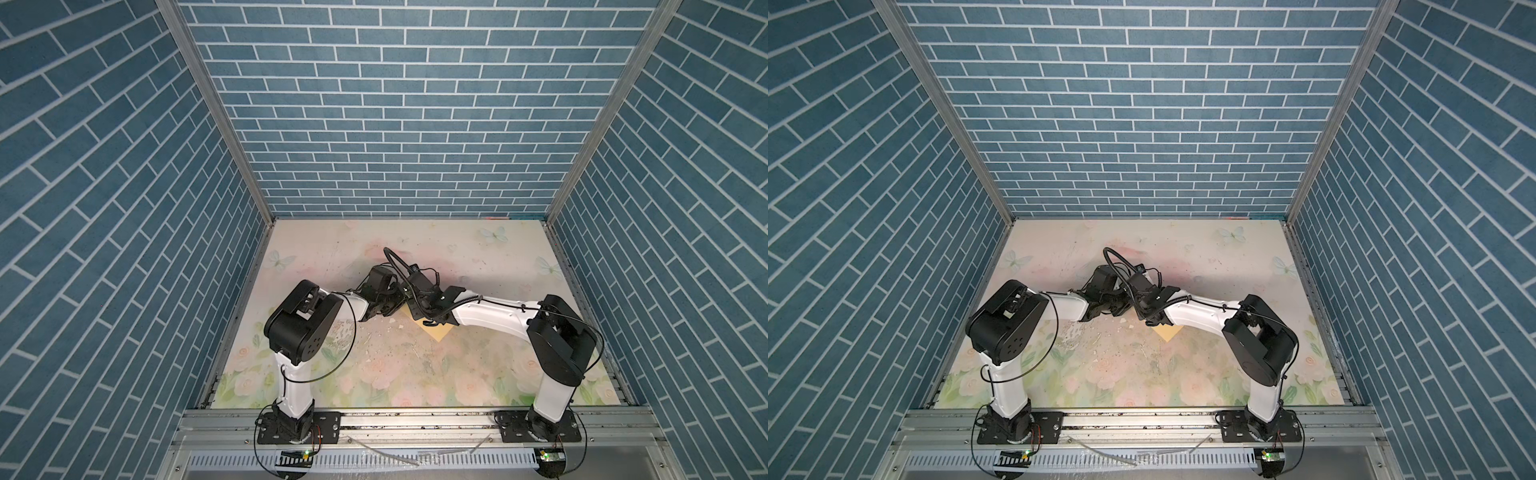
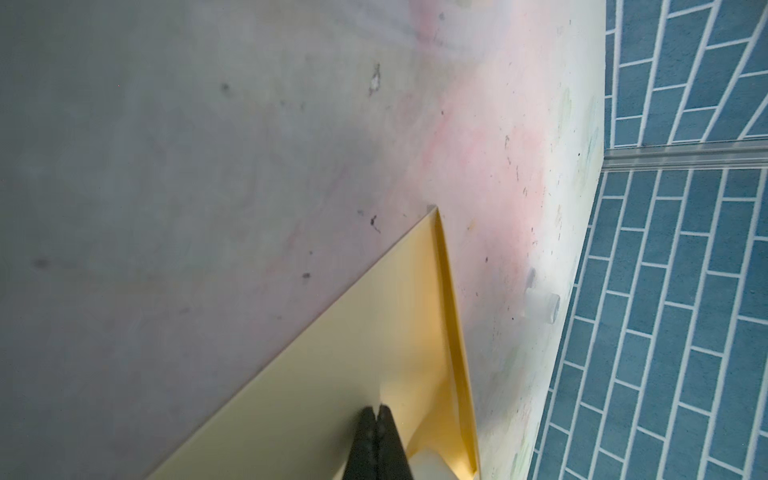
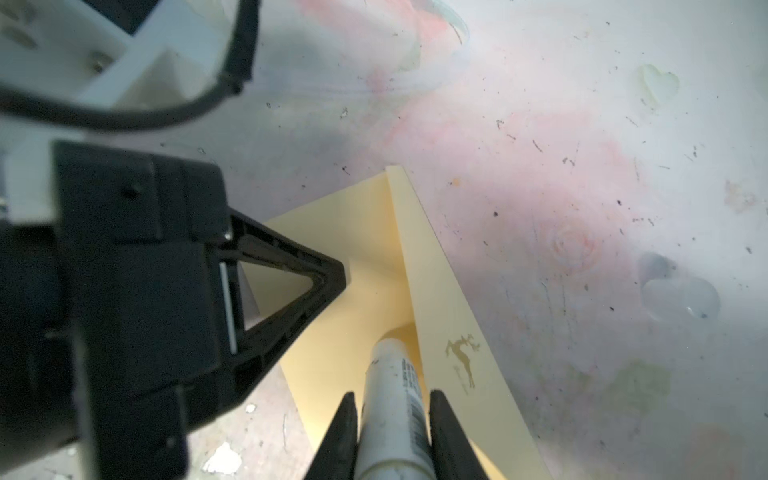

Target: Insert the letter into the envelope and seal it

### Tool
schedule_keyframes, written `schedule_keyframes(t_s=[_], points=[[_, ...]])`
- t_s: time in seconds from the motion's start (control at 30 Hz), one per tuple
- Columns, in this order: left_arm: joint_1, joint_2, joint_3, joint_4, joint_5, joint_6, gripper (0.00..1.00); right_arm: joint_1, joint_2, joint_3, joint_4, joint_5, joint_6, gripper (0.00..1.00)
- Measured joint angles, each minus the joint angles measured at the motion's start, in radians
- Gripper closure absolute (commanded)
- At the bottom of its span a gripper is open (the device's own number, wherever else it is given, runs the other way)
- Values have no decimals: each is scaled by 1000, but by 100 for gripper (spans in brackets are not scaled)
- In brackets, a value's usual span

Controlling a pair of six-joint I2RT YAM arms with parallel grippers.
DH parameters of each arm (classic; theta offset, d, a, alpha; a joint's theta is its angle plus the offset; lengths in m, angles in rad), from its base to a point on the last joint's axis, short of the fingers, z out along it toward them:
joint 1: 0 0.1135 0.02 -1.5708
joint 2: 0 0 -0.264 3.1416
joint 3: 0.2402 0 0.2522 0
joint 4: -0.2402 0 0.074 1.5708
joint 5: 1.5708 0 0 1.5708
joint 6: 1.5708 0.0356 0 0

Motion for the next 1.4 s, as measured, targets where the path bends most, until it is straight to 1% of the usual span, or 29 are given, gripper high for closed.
schedule_keyframes(t_s=[0.43,0.6,0.7,0.87,1.03,1.4], points=[[-1,13,0,29,7,0,100,6,-53,-32,-110,-7,-13,100],[-1,16,0,35,10,-2,100,6,-60,-32,-123,2,-26,100],[-1,17,0,39,10,-4,100,5,-64,-32,-101,7,-31,100],[-1,17,0,39,10,-5,100,6,-82,-31,1,12,-39,100],[-1,17,0,39,10,-5,100,6,-81,-27,86,20,-80,100],[-1,19,0,42,11,-9,100,33,16,23,136,42,-153,100]])
